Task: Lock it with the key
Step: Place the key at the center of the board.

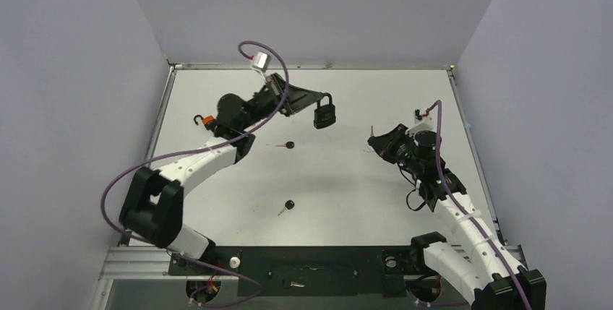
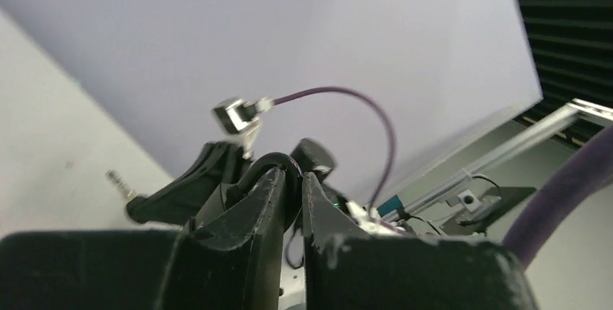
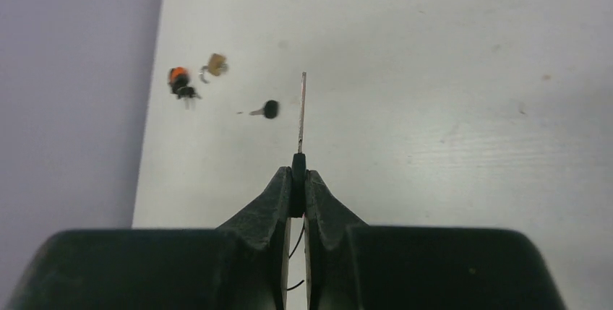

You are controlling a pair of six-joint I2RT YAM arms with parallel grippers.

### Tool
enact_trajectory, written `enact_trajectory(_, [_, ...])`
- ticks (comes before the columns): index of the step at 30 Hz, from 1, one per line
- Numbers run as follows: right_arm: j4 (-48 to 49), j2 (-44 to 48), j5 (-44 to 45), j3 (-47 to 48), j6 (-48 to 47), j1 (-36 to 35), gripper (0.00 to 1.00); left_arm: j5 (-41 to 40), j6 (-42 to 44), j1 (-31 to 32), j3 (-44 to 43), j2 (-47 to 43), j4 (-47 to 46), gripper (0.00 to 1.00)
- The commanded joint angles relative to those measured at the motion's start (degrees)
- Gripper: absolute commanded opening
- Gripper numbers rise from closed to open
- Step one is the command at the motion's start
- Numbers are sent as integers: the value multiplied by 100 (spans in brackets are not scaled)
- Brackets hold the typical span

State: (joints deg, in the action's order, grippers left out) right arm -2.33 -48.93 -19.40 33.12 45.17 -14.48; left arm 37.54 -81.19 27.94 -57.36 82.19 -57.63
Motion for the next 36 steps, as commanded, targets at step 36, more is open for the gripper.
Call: enact_trajectory(36, [-399,-3820,2224,1280,-464,-403,11,-1070,2779,433,-1918,4018,3474,9])
